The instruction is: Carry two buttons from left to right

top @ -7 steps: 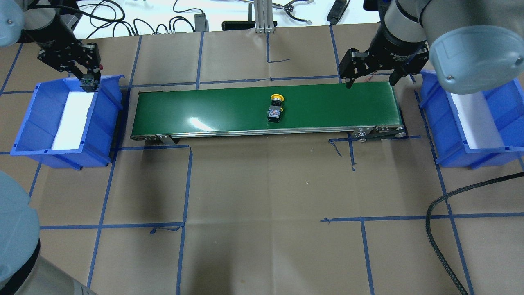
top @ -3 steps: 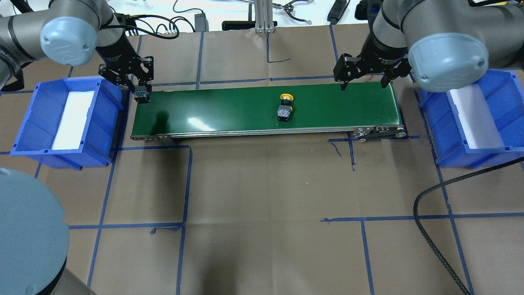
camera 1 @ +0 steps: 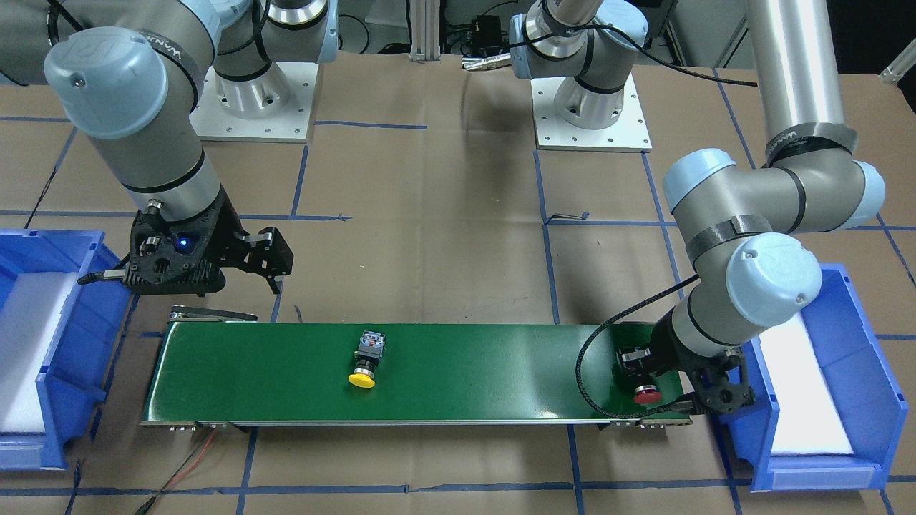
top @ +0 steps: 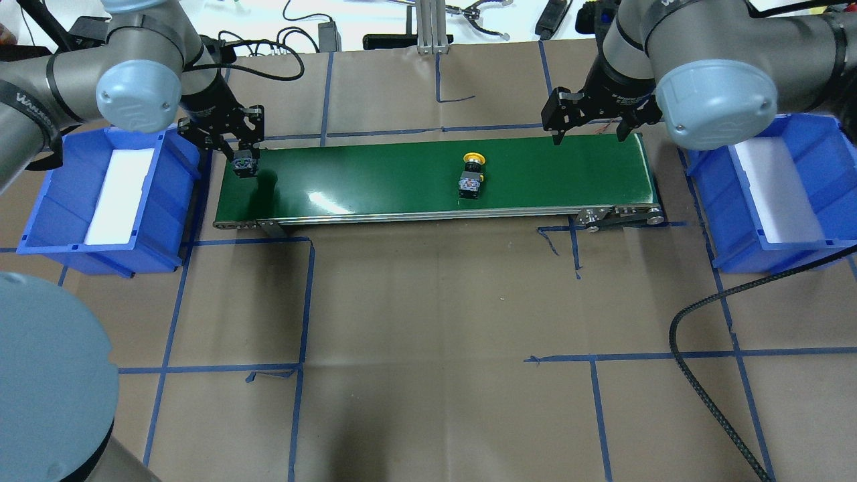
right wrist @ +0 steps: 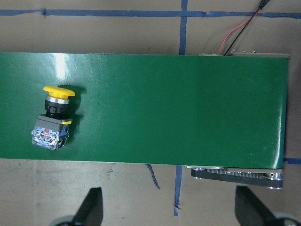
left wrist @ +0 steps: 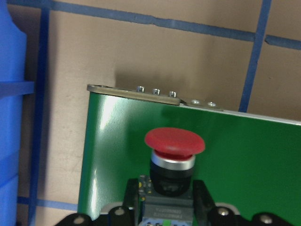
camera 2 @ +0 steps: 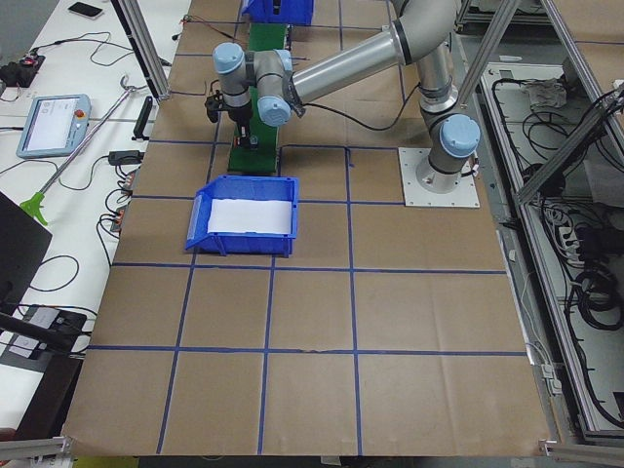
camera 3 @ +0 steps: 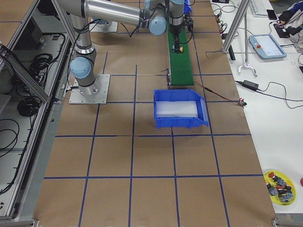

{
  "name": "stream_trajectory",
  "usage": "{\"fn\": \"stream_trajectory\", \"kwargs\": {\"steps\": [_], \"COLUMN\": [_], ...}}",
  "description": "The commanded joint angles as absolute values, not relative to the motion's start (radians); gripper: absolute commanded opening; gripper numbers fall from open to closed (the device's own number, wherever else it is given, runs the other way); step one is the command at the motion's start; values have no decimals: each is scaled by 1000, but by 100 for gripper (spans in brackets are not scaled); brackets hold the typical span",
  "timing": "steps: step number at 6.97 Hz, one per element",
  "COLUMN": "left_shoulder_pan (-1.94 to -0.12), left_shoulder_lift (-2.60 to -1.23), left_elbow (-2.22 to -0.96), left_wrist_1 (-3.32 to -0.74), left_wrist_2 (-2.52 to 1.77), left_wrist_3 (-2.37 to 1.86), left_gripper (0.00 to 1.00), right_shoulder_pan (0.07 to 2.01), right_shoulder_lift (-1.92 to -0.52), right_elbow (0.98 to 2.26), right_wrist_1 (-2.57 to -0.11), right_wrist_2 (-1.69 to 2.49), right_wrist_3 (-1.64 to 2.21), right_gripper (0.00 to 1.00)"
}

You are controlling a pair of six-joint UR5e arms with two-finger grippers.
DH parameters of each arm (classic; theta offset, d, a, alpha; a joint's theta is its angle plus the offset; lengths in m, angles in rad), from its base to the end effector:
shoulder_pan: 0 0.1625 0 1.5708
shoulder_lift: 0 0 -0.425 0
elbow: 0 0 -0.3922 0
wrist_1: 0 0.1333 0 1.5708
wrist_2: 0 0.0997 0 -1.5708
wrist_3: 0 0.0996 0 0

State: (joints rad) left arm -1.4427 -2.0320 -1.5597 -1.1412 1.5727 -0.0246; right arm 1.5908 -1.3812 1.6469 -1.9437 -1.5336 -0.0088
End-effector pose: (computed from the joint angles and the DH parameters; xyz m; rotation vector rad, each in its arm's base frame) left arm -0.0503 -0.6517 0.2708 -0.2395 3.1314 0.0323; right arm 0.1483 -0.5655 0.3886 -0.0477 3.0990 -0.1660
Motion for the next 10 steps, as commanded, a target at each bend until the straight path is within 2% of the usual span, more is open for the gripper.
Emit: {"fn": "stream_trajectory", "kwargs": {"steps": [1,4,6,10], "left_shoulder_pan": [-1460,-1462,-1470,-1471], "left_shoulder_lift": [-2031,-1981,-1904,-1692], "left_elbow": [-1571,-1487,-1438,-1452], "left_wrist_1": [-1132,-1213,-1396,-1658], "left_wrist_2": [1574,1582,1574,1529], "left_wrist_3": [-25,-18,-14,5], "left_gripper": [99,100,100,100], "right_shoulder_pan": [1591,1585,1582,1578], "right_shoulder_lift": [-1341,-1307,-1301,-1257], "right_elbow": [1649,1654,1673,1697], "right_wrist_1": [-1972,-2069,-2071,-2098], "right_wrist_2": [-1531,-1407,-1416,-1425], "right_wrist_3": [-9,-15,-12,79], "right_gripper": [100,100,100,100]}}
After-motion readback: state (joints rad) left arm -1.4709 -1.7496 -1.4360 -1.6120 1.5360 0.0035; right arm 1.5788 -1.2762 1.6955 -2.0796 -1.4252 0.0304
